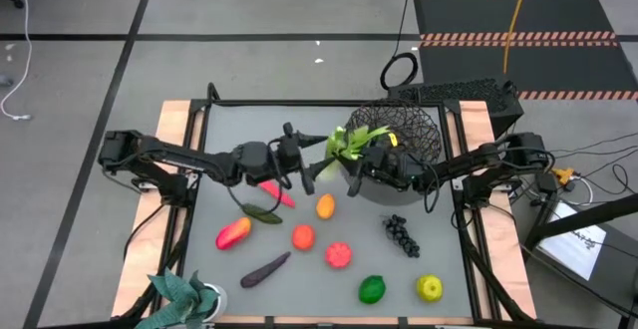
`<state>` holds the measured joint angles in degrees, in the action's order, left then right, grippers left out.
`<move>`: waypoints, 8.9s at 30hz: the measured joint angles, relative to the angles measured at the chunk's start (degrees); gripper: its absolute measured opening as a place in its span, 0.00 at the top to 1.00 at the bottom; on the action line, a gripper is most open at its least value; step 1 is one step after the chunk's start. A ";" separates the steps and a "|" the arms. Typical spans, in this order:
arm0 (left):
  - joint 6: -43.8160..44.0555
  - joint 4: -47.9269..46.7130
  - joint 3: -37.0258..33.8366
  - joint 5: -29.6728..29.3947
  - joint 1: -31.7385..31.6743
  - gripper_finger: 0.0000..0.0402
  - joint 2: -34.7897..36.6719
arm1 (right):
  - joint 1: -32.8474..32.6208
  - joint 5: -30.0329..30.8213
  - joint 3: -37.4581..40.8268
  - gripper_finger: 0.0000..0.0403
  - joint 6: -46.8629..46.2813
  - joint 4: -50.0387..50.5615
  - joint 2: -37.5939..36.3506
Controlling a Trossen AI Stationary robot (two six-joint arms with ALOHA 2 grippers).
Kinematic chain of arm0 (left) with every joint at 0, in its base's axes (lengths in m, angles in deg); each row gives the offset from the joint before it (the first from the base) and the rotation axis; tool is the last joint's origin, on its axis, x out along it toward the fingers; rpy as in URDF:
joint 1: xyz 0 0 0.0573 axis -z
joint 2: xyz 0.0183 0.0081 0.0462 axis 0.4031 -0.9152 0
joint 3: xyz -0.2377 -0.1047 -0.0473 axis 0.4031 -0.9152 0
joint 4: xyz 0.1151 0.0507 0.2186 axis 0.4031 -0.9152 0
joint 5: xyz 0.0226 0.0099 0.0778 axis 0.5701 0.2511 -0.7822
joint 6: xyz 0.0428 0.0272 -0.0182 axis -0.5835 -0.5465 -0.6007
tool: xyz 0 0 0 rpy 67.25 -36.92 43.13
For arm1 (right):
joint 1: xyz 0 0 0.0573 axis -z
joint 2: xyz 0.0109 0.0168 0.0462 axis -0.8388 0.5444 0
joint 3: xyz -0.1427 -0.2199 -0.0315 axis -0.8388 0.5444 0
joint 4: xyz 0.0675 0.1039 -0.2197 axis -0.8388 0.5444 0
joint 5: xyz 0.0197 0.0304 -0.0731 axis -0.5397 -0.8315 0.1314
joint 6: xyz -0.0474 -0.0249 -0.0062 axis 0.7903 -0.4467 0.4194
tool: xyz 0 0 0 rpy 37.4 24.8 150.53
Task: Build produce basket
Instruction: Put the celery into the black wire basket, then put the carrot into the black wire basket
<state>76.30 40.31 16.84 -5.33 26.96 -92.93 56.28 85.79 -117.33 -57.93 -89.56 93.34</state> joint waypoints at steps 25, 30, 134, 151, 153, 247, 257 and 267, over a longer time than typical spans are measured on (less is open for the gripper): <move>2.05 -29.13 -0.02 -2.31 1.09 0.26 15.57 | 12.35 12.25 0.00 0.91 6.02 34.19 -31.65; 2.07 -28.98 -0.02 -2.33 1.09 0.26 15.60 | 18.24 12.22 0.00 0.91 0.78 44.02 -30.92; 28.08 -47.06 -0.08 -3.30 20.95 0.26 4.89 | -9.80 -4.18 0.04 0.40 -19.87 68.88 -42.08; 29.09 -64.84 -0.06 -8.33 23.09 0.26 0.03 | -17.63 -0.96 0.04 0.40 -15.57 64.15 -39.97; 28.06 -68.51 -0.06 -8.12 21.18 0.26 -1.04 | -17.61 -0.92 0.04 0.40 -14.23 64.15 -39.97; 82.11 -68.66 1.07 -9.16 -0.81 0.31 -10.55 | -16.89 18.12 0.00 0.40 -2.31 59.89 -37.83; 82.32 -66.75 1.07 -7.64 -2.39 0.32 -17.29 | -16.99 18.08 0.00 0.40 -3.40 61.01 -37.81; 78.15 -62.73 1.12 -7.86 -4.47 0.45 -19.27 | -16.98 17.94 0.00 0.40 -3.31 61.01 -37.81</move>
<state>154.45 -22.42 17.95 -13.19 22.48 -112.19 39.30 103.74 -117.33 -61.24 -28.56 55.53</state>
